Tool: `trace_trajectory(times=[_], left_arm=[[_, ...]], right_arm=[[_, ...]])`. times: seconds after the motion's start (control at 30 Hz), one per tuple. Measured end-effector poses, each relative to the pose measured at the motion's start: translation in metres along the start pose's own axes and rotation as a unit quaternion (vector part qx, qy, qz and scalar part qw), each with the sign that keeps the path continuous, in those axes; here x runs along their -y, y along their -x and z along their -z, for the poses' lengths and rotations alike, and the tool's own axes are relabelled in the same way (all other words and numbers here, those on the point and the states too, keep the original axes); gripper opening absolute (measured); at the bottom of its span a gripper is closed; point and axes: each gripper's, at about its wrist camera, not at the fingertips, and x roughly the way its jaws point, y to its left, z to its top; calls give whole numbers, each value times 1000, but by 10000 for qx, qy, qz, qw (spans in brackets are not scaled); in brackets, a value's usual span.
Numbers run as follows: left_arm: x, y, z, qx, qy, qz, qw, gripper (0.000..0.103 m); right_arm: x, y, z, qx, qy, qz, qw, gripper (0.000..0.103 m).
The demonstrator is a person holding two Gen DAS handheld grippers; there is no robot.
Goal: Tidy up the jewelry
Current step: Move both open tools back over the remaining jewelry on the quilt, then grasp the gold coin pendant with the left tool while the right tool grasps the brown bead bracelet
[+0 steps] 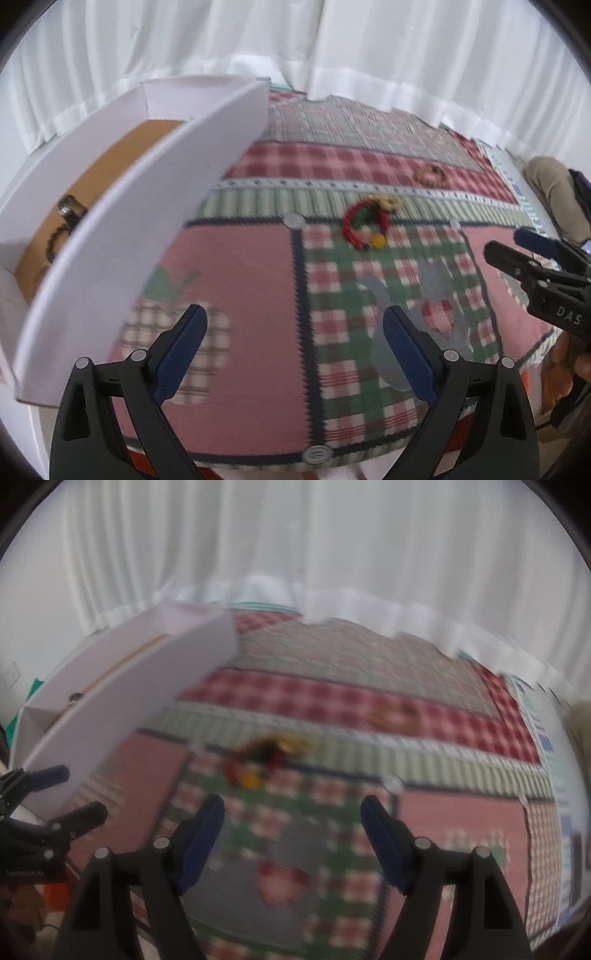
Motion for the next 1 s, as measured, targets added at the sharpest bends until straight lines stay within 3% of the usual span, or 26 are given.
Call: trace_trajectory(times=[0.37,1.0], left_arm=[[28,-33,15,-164,-155,-118,9997,96],[35,-63,5,-522,-304,10,9982,96]], right_arm=[[76,-27,66,-381,-921,441,9940,78],[78,-46,58,-680,-1011,10,9926,78]])
